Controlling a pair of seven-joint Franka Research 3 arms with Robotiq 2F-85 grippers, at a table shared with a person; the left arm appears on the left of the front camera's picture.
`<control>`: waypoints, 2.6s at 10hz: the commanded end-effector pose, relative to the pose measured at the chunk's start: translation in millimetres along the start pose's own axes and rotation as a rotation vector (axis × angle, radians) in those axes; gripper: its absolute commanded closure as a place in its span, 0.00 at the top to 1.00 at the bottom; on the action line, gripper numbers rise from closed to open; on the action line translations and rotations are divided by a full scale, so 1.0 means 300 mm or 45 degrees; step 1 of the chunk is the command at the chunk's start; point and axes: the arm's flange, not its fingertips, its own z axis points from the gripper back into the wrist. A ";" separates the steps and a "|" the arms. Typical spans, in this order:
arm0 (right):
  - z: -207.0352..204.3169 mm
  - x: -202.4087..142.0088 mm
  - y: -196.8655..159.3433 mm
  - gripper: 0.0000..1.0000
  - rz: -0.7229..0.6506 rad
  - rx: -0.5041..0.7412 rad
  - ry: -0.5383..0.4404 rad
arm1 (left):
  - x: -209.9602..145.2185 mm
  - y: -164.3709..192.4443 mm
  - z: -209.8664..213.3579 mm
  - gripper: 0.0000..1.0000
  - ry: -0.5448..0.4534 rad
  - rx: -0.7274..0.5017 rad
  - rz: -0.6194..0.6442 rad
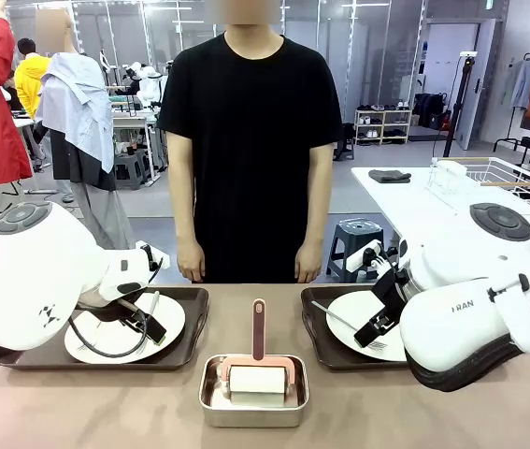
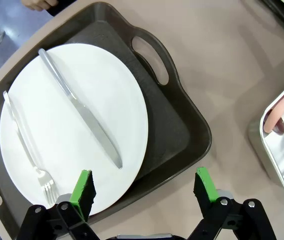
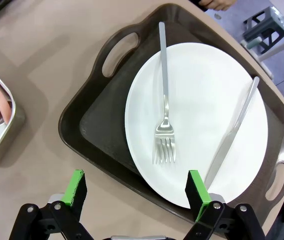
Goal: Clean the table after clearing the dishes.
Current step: When the left (or right) Handle tray is removed, use the left hand (or right hand) to clean the left (or right) side of the table with the Lint Roller.
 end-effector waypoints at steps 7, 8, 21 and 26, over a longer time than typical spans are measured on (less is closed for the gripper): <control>0.340 0.290 -0.432 1.00 -0.419 0.661 -0.221 | 0.135 0.406 0.369 1.00 -0.313 -0.566 0.282; 0.423 0.237 -0.489 1.00 -0.514 0.692 -0.359 | 0.092 0.466 0.454 1.00 -0.441 -0.641 0.306; 0.836 -0.780 -1.012 1.00 -1.577 0.528 -0.774 | -0.804 0.915 0.766 1.00 -0.903 -0.484 1.243; 0.836 -0.780 -1.012 1.00 -1.577 0.528 -0.774 | -0.804 0.915 0.766 1.00 -0.903 -0.484 1.243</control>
